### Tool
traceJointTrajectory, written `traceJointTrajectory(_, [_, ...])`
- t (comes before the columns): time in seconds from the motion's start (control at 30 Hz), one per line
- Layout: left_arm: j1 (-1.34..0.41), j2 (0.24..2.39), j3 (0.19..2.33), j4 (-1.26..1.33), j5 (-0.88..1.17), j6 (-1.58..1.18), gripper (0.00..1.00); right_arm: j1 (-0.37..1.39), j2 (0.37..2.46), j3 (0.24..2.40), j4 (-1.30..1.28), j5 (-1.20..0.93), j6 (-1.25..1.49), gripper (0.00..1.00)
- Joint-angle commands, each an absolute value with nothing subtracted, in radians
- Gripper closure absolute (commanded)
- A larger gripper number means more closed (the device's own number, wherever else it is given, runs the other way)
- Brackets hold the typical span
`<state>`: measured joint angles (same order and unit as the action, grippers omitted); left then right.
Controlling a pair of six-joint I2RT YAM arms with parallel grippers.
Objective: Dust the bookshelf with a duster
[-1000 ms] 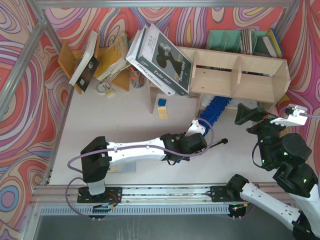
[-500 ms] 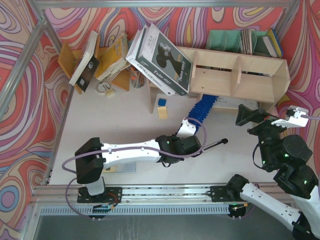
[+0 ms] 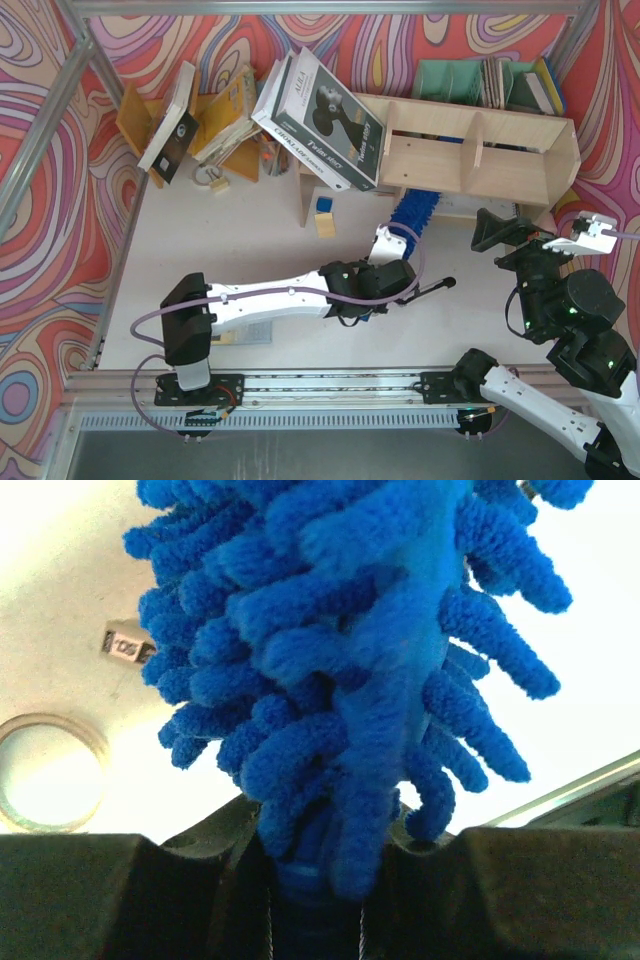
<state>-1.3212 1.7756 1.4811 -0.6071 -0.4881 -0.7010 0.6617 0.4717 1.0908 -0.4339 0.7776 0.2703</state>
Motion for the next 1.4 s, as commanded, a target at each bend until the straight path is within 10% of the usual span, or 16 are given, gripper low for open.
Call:
traceJointTrajectory(0.0, [-1.322,1.818,1.607,-0.567,-0.495,-0.719,1.0,0.667,0.472,1.085,-0.429,0.789,0.276,0.01])
traceJointTrajectory(1.37, [-1.276,1.875,1.626,-0.601,-0.307,-0.728,1.0,0.666,0.476,1.095,-0.419,0.797,0.258,0.01])
